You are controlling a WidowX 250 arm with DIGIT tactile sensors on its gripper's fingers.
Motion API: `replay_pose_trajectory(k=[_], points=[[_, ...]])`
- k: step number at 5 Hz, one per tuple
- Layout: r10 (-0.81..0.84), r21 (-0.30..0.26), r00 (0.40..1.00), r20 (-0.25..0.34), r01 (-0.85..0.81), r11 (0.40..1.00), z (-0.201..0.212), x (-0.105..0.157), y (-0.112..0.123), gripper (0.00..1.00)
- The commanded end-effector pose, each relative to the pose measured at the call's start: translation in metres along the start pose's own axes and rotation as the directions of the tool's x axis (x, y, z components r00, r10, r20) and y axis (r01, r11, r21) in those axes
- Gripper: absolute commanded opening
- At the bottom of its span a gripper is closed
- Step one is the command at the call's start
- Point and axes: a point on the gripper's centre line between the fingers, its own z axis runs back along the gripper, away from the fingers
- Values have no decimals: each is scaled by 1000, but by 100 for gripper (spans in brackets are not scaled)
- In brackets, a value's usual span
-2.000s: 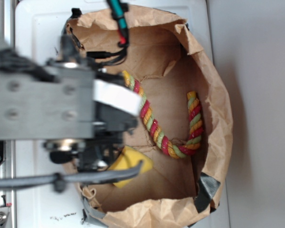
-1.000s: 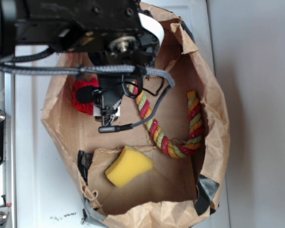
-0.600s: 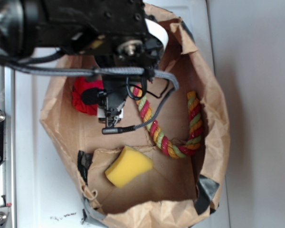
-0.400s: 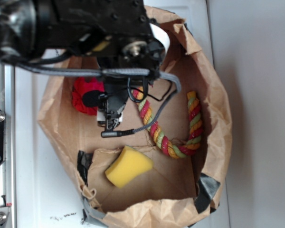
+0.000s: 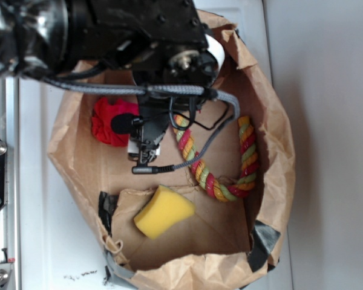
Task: Grab the red paper.
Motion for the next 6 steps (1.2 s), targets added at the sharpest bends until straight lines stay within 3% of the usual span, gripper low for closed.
replay_pose_trajectory(k=[1, 2, 5, 6], points=[[23, 18, 1000, 5, -23, 1000, 4, 4, 12, 100], [17, -5, 1000, -23, -17, 1000, 8, 1, 11, 100], [-11, -35, 1000, -2, 11, 999, 19, -5, 12, 100], [-26, -22, 1000, -17, 26, 999, 15, -3, 7, 100]])
